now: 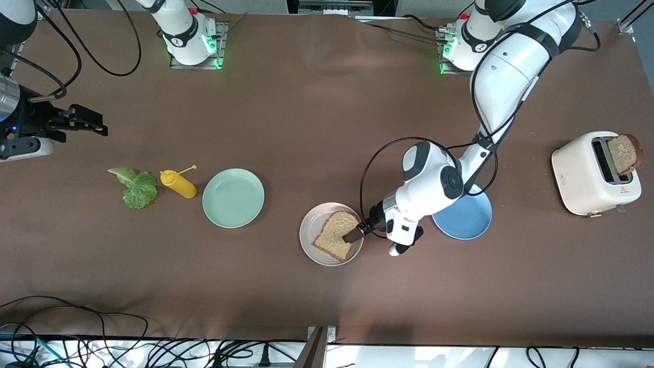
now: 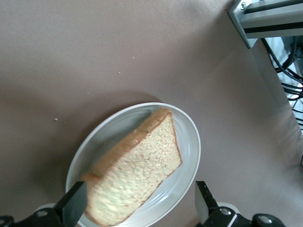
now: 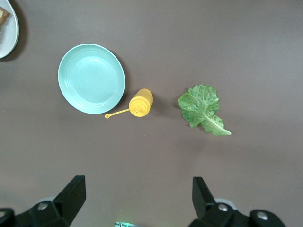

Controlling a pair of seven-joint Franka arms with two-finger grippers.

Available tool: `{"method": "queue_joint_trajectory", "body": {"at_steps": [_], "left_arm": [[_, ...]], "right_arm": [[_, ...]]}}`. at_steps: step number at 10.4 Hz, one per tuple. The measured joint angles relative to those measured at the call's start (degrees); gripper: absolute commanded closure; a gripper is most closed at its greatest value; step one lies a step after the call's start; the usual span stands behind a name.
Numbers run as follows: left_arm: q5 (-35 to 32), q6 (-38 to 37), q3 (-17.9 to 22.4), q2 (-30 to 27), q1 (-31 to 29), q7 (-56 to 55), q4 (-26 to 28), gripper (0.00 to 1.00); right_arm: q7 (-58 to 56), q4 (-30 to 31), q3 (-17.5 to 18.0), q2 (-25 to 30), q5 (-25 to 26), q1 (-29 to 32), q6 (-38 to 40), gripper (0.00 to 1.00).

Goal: Make sandwich on beige plate with both arms
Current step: 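Lower the bread onto the beige plate and open the left gripper, then withdraw the left gripper toward the toaster while the right gripper advances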

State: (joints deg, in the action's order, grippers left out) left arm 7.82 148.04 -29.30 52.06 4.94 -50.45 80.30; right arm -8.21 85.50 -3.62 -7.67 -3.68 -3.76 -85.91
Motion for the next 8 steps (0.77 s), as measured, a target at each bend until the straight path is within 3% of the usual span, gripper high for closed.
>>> {"method": "queue_joint_trajectory", "body": {"at_steps": [4, 8], "left_arm": [[-2.3, -8.0, 0.0, -1.6, -1.8, 0.1, -1.1, 0.00], [-2.5, -24.1, 0.0, -11.4, -8.8, 3.1, -2.0, 0.00]], "right_arm": [[0.0, 0.0, 0.0, 0.0, 0.0, 0.0, 0.0, 0.00], [0.0, 0.0, 0.0, 0.0, 0.0, 0.0, 0.0, 0.00]]}}
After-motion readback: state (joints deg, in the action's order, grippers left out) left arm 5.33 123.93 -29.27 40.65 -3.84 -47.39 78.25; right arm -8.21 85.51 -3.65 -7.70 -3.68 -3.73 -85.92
